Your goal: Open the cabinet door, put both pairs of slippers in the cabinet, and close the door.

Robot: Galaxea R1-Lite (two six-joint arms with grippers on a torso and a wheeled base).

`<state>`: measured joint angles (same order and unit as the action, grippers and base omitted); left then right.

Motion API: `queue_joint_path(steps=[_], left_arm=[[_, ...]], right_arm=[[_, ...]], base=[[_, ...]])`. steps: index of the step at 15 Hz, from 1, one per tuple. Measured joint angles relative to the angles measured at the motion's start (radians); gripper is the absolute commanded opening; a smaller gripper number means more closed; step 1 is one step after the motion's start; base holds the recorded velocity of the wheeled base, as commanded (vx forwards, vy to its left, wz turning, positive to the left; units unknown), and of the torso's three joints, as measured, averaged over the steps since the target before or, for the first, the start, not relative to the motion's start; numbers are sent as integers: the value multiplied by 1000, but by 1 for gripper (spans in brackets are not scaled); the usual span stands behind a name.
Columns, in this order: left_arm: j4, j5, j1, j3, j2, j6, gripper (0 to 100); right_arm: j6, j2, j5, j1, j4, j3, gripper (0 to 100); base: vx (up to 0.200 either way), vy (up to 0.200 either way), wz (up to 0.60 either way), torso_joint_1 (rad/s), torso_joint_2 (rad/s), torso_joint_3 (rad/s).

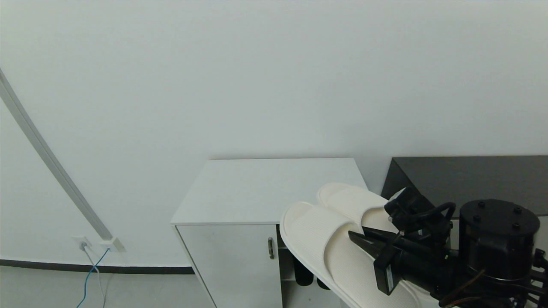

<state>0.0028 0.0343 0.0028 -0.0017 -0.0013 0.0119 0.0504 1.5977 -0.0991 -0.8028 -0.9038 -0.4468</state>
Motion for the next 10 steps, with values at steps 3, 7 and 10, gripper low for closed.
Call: queue_joint_path(steps=[3,7,10], left_arm=[[0,0,0,0,0,0,0],[0,1,0,0,0,0,0],[0,1,0,0,0,1,0]], right_arm=[[0,1,0,-1,-1,0,0],[1,2,1,-2,0,3,0],[1,3,1,-2,-1,3,0]], base=[[0,0,0,-41,100,53],[0,0,0,-144,328,173],[0,0,0,-145,331,176]])
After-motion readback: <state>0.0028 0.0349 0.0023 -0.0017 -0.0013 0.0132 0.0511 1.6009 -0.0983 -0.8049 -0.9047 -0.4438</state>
